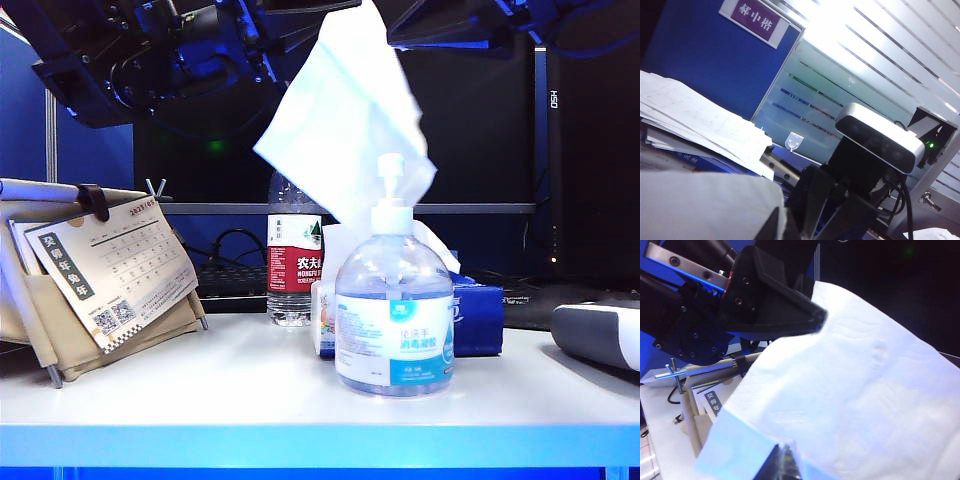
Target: Pull out a tissue from the tissue dispenser, then press the switch of the alcohol sanitizer bottle to drop some sanitizer on the paper tissue, and finally place the treated tissue on the table.
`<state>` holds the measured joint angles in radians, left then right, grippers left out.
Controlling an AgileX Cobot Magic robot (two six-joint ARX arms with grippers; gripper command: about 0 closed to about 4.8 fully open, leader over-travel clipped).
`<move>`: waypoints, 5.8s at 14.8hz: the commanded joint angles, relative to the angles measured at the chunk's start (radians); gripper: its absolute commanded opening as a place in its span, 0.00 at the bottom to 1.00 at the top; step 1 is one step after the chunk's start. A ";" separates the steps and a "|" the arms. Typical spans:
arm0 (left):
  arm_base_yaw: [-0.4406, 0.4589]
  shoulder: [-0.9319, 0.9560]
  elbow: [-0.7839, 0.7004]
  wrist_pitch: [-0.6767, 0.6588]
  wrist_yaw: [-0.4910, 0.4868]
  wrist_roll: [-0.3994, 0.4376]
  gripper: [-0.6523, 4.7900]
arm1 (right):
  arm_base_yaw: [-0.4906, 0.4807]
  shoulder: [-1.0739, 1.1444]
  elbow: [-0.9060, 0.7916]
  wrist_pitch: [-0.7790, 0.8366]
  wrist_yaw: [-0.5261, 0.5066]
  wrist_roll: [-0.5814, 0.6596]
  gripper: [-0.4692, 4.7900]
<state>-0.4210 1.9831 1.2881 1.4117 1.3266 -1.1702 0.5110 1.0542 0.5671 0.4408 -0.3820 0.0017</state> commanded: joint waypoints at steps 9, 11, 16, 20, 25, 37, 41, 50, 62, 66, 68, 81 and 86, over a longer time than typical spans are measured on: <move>0.001 -0.005 0.008 0.034 0.020 -0.016 0.11 | 0.003 0.074 -0.006 -0.067 0.013 -0.021 0.08; 0.001 -0.005 0.008 0.034 0.016 -0.016 0.11 | 0.003 0.213 -0.039 -0.071 -0.034 0.034 0.08; 0.001 -0.005 0.010 0.035 0.014 -0.016 0.11 | 0.001 0.158 -0.052 0.038 -0.089 0.074 0.08; 0.026 -0.006 0.010 0.034 0.013 -0.021 0.11 | 0.001 -0.132 -0.046 -0.012 0.129 -0.025 0.08; 0.103 -0.013 0.010 0.038 0.103 -0.071 0.11 | 0.000 -0.282 -0.046 -0.314 0.255 -0.084 0.08; 0.174 -0.273 -0.077 0.039 0.178 -0.045 0.11 | 0.000 -0.560 -0.096 -0.616 0.332 0.028 0.08; 0.223 -0.403 -0.290 0.040 0.122 0.060 0.11 | 0.002 -0.721 -0.146 -0.658 0.365 0.078 0.08; 0.422 -0.747 -0.696 0.039 0.139 0.114 0.11 | 0.002 -0.858 -0.148 -0.793 0.507 0.220 0.08; 0.480 -1.152 -1.279 0.027 -0.051 0.224 0.11 | 0.002 -1.051 -0.253 -0.928 0.518 0.392 0.08; 0.478 -1.204 -1.278 0.039 0.022 0.113 0.11 | 0.002 -1.051 -0.253 -0.919 0.514 0.423 0.08; 0.480 -1.372 -1.276 0.040 -0.019 0.037 0.11 | 0.002 -1.051 -0.253 -0.918 0.511 0.423 0.08; 0.480 -1.968 -1.278 -0.034 0.126 -0.259 0.19 | 0.002 -1.051 -0.256 -0.962 0.454 0.473 0.08; 0.480 -1.968 -1.278 -0.034 0.133 -0.259 0.19 | 0.002 -1.051 -0.256 -0.962 0.454 0.473 0.08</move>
